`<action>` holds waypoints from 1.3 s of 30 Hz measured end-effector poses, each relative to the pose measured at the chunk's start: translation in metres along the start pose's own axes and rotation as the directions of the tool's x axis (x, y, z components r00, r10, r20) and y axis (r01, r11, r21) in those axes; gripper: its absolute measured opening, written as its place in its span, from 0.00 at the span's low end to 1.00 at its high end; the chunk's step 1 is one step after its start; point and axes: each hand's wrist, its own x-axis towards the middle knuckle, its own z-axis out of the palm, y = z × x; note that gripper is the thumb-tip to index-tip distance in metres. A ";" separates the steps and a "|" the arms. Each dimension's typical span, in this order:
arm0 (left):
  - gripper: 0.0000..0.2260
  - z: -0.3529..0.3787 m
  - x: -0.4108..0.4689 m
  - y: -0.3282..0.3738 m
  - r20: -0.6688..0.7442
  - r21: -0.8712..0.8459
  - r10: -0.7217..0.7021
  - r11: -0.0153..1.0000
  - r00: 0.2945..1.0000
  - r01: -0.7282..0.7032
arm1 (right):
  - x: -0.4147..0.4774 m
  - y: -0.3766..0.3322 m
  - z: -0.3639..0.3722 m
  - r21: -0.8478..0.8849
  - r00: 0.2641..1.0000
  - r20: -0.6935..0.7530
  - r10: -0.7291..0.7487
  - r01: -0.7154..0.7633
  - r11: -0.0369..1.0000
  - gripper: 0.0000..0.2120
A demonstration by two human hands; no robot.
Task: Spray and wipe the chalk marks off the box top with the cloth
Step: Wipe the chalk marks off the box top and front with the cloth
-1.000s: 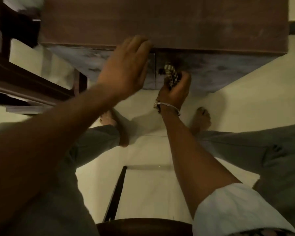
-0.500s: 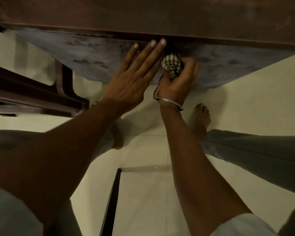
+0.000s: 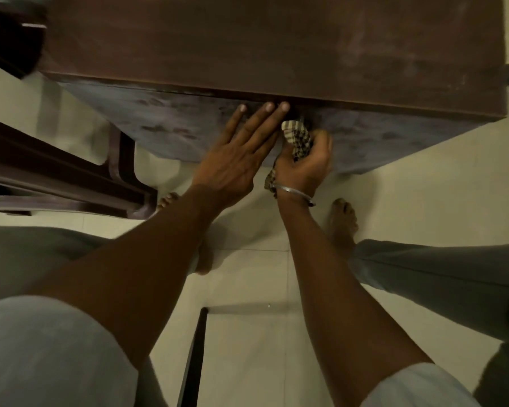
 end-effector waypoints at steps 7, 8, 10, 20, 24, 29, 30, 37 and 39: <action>0.36 0.002 0.002 -0.002 0.010 -0.007 0.016 1.000 1.000 -0.016 | 0.002 0.000 0.001 0.021 0.999 -0.010 0.046 -0.046 0.999 0.09; 0.36 0.003 0.002 -0.002 0.009 -0.004 0.011 1.000 1.000 -0.011 | 0.004 -0.001 0.002 0.025 0.999 -0.025 0.036 -0.036 0.999 0.08; 0.37 0.005 0.001 -0.002 0.013 -0.006 -0.003 1.000 1.000 0.003 | 0.004 0.002 0.002 0.026 1.000 -0.012 0.025 -0.024 0.999 0.07; 0.39 0.018 -0.013 -0.005 0.084 -0.035 -0.042 0.998 0.996 0.045 | 0.005 0.003 -0.001 0.035 0.999 0.023 0.044 -0.045 0.998 0.07; 0.37 0.020 -0.014 -0.008 0.074 -0.065 -0.031 0.997 0.997 0.036 | 0.000 0.021 0.001 -0.058 0.990 0.140 0.015 -0.007 0.998 0.05; 0.35 0.016 -0.013 -0.009 0.047 -0.132 -0.018 0.991 0.999 0.024 | 0.001 0.010 0.002 -0.030 0.996 0.087 -0.007 0.010 1.000 0.07; 0.35 0.015 -0.013 -0.009 0.048 -0.135 -0.022 0.990 0.999 0.028 | 0.000 0.007 0.003 -0.005 0.999 0.050 -0.001 0.002 1.000 0.08; 0.37 0.010 -0.017 -0.012 0.084 -0.115 -0.018 0.993 0.996 0.028 | -0.001 0.015 0.003 -0.038 0.990 0.136 0.023 -0.018 0.999 0.04; 0.37 0.008 -0.017 -0.011 0.085 -0.117 -0.027 0.992 0.996 0.037 | -0.002 0.002 0.004 0.067 0.993 0.038 0.112 -0.115 0.991 0.05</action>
